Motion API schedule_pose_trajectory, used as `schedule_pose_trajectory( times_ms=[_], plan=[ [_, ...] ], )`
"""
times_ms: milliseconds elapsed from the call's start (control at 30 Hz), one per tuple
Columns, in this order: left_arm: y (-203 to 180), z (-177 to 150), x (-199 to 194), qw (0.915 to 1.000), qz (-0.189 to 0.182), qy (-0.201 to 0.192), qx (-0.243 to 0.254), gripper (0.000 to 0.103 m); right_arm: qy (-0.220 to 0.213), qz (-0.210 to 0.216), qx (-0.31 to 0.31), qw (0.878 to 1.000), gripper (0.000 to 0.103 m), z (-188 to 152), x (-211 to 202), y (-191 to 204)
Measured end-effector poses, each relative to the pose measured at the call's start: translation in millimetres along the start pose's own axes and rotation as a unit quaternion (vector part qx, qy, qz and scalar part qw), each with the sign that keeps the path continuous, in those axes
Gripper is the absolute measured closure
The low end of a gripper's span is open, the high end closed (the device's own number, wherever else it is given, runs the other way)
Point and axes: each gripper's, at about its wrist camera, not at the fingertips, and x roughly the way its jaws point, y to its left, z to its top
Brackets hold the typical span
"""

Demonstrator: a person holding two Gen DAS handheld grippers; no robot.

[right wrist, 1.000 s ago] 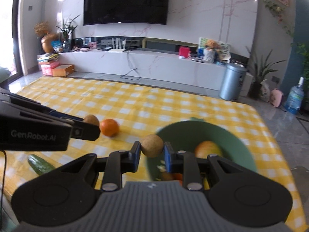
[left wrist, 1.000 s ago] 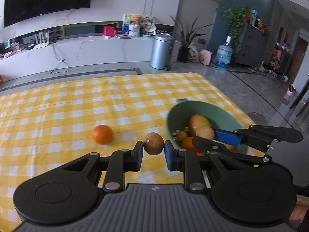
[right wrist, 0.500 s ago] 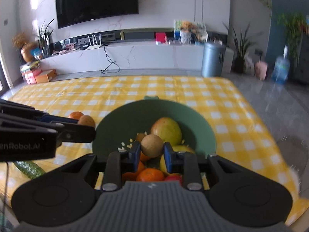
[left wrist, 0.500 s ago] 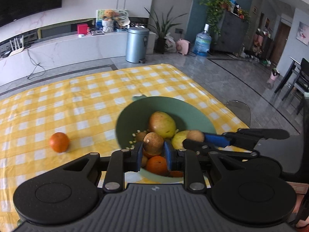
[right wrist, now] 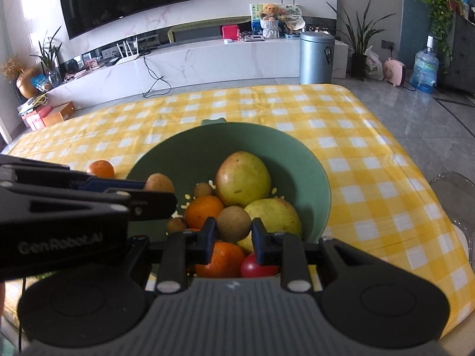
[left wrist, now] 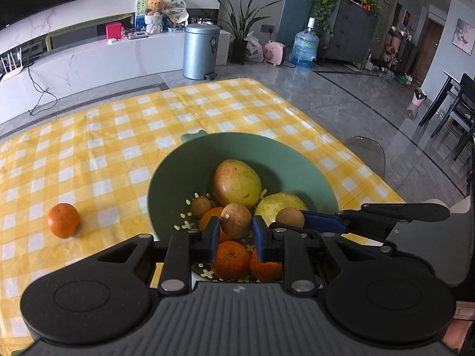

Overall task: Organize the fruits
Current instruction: 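Carry both longans in both grippers over the colander, then open both grippers to drop the longans into the colander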

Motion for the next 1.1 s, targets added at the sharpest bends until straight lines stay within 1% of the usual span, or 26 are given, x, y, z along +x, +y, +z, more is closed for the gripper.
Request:
schedule_pose_trajectory(
  times_ms=[400,567,900,1100],
  plan=[
    [9.8,0.4,18.5,0.9995,-0.015,0.018,-0.021,0.077,0.015,-0.008,-0.002,1.0,0.081,0.1,6.7,0.3],
    [17.3,-1.3,26.8,0.9982,-0.03,0.028,-0.045,0.077,0.014,-0.011,-0.005,1.0,0.081,-0.3,7.0,2.2],
    [25.4,-5.9,32.6,0.9962,-0.033,0.038,-0.071,0.077,0.011,-0.007,-0.02,1.0,0.08,-2.0,5.2,6.2],
    [22.9,-6.0,32.0,0.9963,-0.03,0.037,-0.071,0.077,0.013,-0.005,-0.02,1.0,0.08,-2.6,4.9,6.0]
  ],
)
